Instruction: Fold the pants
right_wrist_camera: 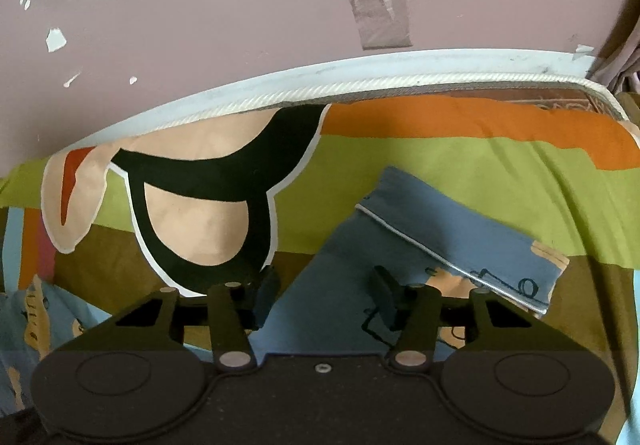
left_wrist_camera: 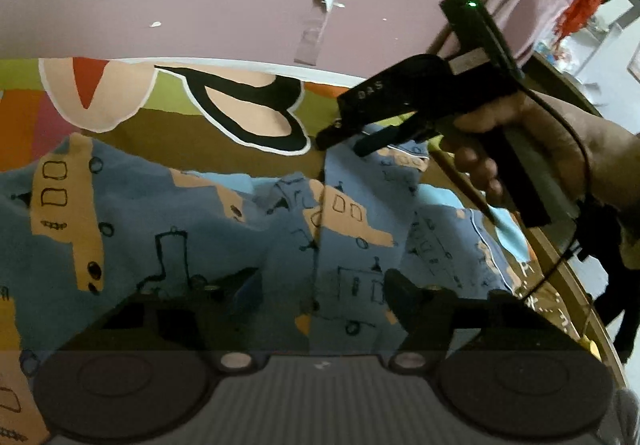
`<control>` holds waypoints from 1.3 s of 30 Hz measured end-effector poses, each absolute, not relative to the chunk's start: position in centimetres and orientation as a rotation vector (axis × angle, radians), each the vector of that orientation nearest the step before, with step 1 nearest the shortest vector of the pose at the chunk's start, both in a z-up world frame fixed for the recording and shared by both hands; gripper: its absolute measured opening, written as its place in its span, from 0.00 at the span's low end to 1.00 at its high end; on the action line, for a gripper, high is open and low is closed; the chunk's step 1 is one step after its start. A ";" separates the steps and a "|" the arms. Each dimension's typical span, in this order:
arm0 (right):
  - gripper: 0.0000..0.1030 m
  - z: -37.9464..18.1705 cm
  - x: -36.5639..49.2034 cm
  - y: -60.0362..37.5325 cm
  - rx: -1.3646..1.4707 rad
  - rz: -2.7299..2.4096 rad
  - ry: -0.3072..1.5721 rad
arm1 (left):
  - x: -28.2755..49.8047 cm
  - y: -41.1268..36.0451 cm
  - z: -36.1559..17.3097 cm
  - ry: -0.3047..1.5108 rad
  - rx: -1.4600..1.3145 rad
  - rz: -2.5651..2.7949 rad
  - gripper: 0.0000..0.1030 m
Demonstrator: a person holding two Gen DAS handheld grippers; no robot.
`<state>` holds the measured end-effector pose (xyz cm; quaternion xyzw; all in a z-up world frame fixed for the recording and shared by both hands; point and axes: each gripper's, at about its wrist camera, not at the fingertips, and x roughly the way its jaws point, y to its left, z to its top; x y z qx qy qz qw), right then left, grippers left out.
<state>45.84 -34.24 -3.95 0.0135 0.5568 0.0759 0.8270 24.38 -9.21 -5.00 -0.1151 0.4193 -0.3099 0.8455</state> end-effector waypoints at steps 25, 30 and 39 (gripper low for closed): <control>0.00 1.8 38.8 -39.7 0.159 0.139 0.955 | 22.6 -13.9 -2.7 0.847 -0.020 -0.639 0.00; 0.00 5.1 32.4 -45.0 0.283 0.105 0.865 | 19.6 -15.8 -0.9 0.770 0.087 -0.728 0.00; 0.00 0.8 20.3 -51.2 0.583 -0.068 0.850 | 13.8 -19.9 -2.8 0.732 0.384 -0.832 0.00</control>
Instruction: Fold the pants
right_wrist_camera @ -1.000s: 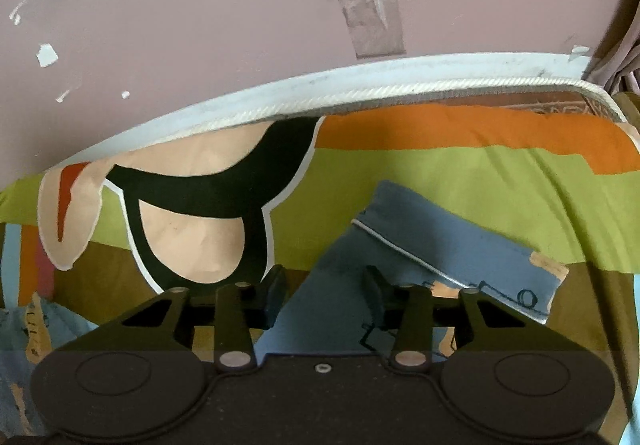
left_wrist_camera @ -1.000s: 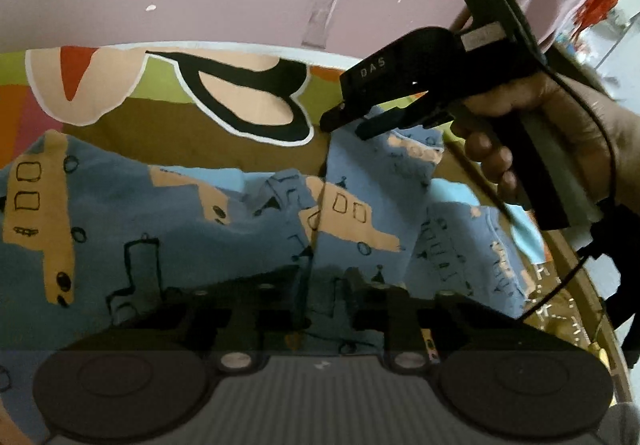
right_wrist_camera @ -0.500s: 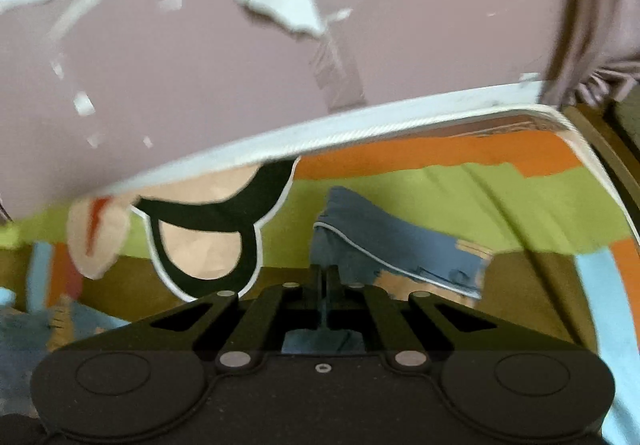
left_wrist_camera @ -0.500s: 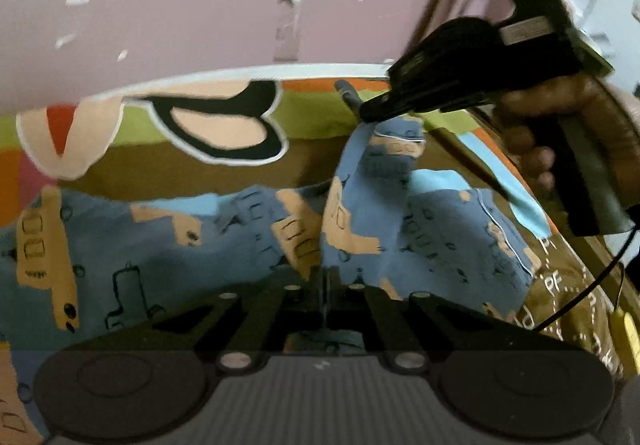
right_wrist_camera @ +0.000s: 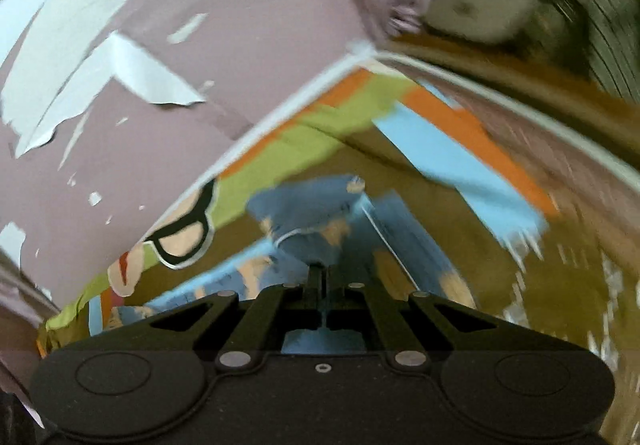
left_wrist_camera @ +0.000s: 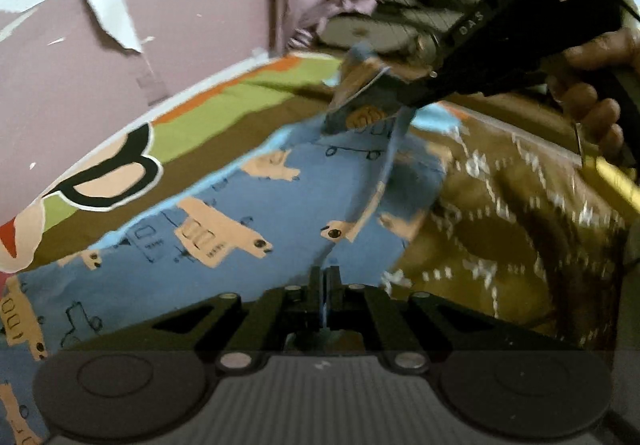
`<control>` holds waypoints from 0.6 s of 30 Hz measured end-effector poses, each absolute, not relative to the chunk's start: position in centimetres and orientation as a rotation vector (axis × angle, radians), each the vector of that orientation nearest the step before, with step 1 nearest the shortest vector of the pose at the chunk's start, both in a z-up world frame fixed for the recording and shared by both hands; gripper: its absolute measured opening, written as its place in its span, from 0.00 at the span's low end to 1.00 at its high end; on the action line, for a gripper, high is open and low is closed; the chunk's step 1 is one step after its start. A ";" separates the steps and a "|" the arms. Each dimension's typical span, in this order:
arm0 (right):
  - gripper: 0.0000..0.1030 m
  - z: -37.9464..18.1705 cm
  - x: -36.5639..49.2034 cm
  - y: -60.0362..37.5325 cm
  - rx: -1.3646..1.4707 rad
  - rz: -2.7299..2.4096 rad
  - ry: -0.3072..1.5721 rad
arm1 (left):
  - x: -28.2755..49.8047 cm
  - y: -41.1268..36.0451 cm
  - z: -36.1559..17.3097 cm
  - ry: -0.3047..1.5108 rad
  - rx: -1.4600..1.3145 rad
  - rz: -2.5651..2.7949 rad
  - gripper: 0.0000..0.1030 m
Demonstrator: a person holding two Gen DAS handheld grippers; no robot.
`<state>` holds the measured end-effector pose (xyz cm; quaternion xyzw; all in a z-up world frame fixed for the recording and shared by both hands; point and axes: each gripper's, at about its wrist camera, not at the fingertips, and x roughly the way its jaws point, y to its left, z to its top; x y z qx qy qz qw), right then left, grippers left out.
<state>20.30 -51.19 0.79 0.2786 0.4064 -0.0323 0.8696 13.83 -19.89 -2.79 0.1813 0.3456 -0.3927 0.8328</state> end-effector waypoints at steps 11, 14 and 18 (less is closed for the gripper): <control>0.03 -4.2 16.7 -51.5 0.589 -0.097 0.784 | 13.0 -20.6 -4.3 0.748 0.480 -0.831 0.00; 0.21 -4.7 16.1 -51.6 0.568 -0.095 0.769 | 13.0 -20.8 -4.5 0.746 0.502 -0.834 0.00; 0.32 -4.1 16.3 -51.9 0.496 -0.097 0.735 | 13.2 -20.8 -4.7 0.758 0.488 -0.826 0.00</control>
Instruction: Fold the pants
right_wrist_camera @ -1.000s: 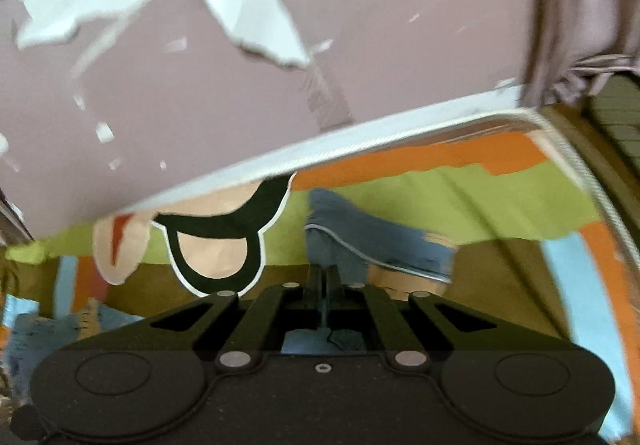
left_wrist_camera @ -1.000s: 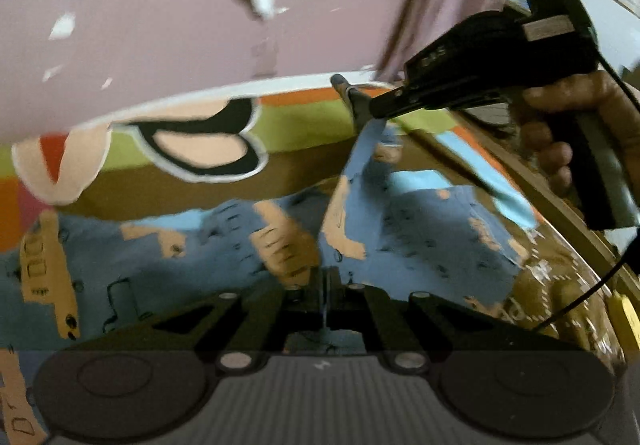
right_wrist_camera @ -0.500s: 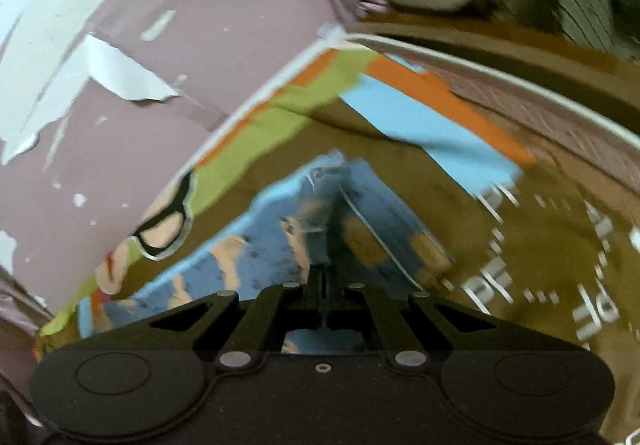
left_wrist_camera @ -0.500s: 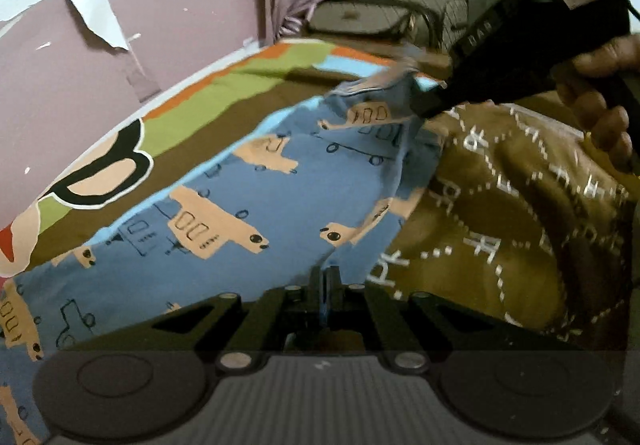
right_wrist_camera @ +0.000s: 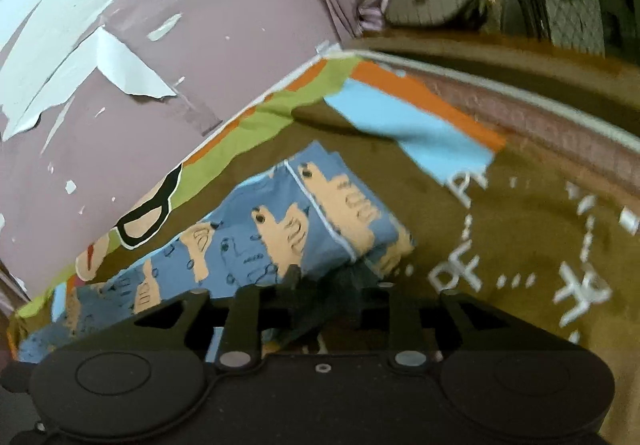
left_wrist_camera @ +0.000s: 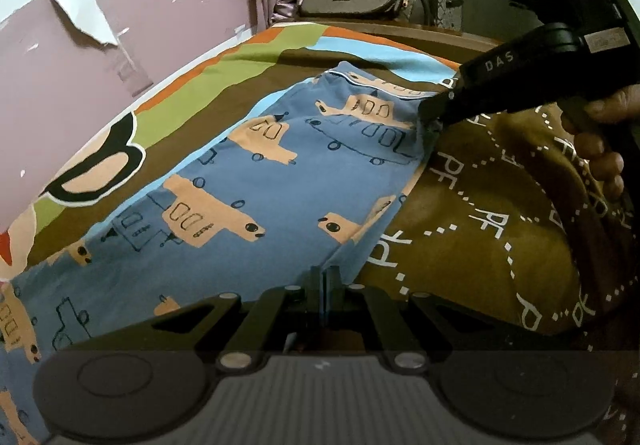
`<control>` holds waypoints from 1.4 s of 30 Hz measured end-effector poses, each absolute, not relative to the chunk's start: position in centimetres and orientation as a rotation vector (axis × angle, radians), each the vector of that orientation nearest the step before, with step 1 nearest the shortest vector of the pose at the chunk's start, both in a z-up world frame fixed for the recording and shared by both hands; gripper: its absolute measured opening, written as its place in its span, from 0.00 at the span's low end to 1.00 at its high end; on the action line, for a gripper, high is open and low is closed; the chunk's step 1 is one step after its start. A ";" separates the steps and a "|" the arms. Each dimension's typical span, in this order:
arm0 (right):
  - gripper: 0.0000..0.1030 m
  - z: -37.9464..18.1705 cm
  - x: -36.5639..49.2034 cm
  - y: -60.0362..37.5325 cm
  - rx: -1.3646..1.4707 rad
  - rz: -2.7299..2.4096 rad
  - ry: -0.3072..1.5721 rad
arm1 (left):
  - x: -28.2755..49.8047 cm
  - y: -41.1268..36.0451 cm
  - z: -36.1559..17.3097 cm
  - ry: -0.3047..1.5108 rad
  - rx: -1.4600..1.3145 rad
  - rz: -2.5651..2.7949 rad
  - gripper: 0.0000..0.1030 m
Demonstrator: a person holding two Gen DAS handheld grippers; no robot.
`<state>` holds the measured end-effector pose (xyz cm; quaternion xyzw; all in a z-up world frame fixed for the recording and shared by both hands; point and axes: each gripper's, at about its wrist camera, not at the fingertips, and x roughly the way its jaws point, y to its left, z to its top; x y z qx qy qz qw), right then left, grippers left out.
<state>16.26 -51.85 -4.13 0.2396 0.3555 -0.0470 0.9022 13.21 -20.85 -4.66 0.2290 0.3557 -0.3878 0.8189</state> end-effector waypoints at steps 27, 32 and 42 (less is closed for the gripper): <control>0.13 -5.0 17.3 -50.0 0.198 -0.206 0.706 | 13.2 -20.9 -4.6 0.767 0.491 -0.818 0.01; 0.20 -5.5 16.9 -50.2 0.199 -0.236 0.740 | 13.6 -20.7 -4.6 0.791 0.455 -0.822 0.02; 0.52 -4.5 15.9 -48.0 0.025 -0.250 0.652 | 13.1 -20.2 -3.7 0.804 0.395 -0.820 0.35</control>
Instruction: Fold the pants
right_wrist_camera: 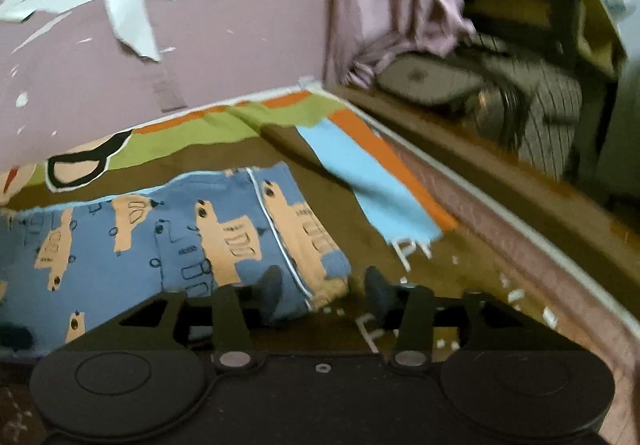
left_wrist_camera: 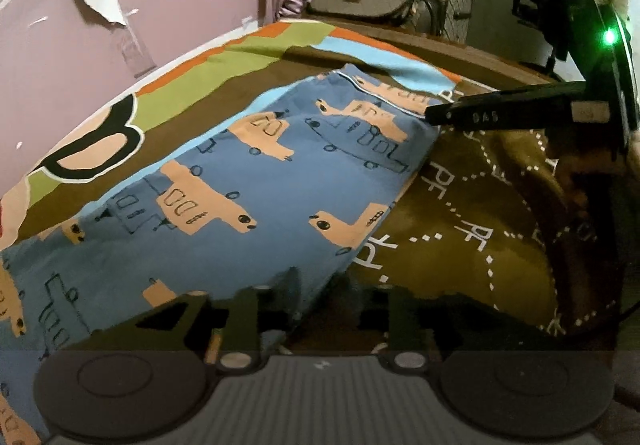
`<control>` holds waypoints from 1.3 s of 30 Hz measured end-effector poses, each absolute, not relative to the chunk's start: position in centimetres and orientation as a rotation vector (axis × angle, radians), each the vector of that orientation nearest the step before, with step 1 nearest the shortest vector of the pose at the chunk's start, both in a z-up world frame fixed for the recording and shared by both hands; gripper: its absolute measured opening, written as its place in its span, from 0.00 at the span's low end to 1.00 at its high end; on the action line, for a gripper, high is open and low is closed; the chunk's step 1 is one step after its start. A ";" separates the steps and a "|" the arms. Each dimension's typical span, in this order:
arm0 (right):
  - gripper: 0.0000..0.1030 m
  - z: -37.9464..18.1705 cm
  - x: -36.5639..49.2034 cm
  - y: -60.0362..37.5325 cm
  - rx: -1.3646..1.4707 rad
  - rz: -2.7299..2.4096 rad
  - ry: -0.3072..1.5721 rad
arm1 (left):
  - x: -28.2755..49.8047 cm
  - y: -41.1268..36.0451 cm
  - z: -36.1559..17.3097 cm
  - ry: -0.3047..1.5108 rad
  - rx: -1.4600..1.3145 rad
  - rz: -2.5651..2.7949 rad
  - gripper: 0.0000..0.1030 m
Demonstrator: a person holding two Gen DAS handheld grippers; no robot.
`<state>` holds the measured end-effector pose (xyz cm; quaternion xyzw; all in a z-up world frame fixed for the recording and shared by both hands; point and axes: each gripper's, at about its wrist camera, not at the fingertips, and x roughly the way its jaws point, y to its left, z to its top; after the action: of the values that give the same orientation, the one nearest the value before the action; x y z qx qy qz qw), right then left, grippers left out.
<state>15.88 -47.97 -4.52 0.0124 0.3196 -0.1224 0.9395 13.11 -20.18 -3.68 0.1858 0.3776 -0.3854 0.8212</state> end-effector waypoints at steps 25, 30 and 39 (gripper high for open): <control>0.86 -1.2 22.3 -35.9 -0.185 0.412 0.676 | 18.5 -1.6 1.5 0.804 0.258 -0.367 0.90; 0.78 -0.9 30.6 -28.2 -0.143 0.689 0.728 | 23.4 2.5 1.3 0.763 0.263 -0.258 0.90; 0.31 -4.2 38.2 -18.2 -0.145 0.869 0.864 | 26.2 4.9 -3.2 0.817 0.355 -0.224 0.90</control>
<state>38.20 -18.17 -4.17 -0.0680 0.4051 0.4075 0.8156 26.25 4.93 -3.19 0.1714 0.3941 -0.1083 0.8964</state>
